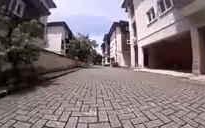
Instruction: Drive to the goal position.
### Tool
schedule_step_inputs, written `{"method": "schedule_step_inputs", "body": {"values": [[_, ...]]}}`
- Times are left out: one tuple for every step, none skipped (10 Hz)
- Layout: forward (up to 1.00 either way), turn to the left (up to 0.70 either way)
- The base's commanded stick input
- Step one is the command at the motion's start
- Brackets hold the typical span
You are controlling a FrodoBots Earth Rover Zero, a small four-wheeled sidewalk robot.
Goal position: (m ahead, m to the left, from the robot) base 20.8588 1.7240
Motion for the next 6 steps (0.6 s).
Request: {"method": "schedule_step_inputs", "body": {"values": [[0.5, 0.0], [0.5, 0.0], [0.5, 0.0], [0.5, 0.0], [0.5, 0.0], [0.5, 0.0]]}}
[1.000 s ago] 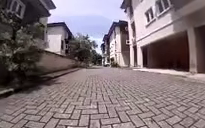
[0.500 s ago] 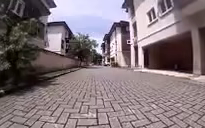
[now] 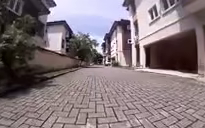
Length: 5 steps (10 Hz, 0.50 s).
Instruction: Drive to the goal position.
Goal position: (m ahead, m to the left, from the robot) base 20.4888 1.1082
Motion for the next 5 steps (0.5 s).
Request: {"method": "schedule_step_inputs", "body": {"values": [[0.5, 0.0], [0.5, 0.0], [0.5, 0.0], [0.5, 0.0], [0.5, 0.0]]}}
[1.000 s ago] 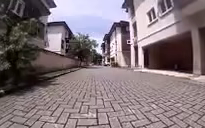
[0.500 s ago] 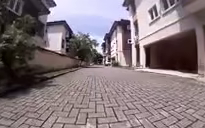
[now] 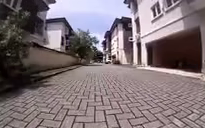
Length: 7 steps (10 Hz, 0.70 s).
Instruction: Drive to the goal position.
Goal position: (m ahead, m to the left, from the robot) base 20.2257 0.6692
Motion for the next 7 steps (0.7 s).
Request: {"method": "schedule_step_inputs", "body": {"values": [[0.5, 0.0], [0.5, 0.0], [0.5, 0.5], [0.5, 0.5], [0.5, 0.5], [0.5, 0.0], [0.5, 0.0]]}}
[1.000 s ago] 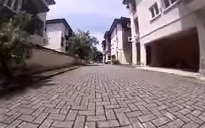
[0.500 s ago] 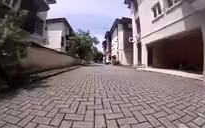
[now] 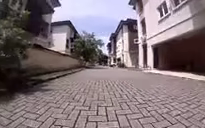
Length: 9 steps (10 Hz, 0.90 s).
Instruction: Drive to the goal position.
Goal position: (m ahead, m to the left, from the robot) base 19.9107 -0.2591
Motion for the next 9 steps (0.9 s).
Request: {"method": "schedule_step_inputs", "body": {"values": [[0.5, 0.0], [0.5, 0.0], [0.5, 0.0], [0.5, 0.0], [0.5, 0.0], [0.5, 0.0], [0.5, 0.0], [0.5, 0.0], [0.5, 0.0]]}}
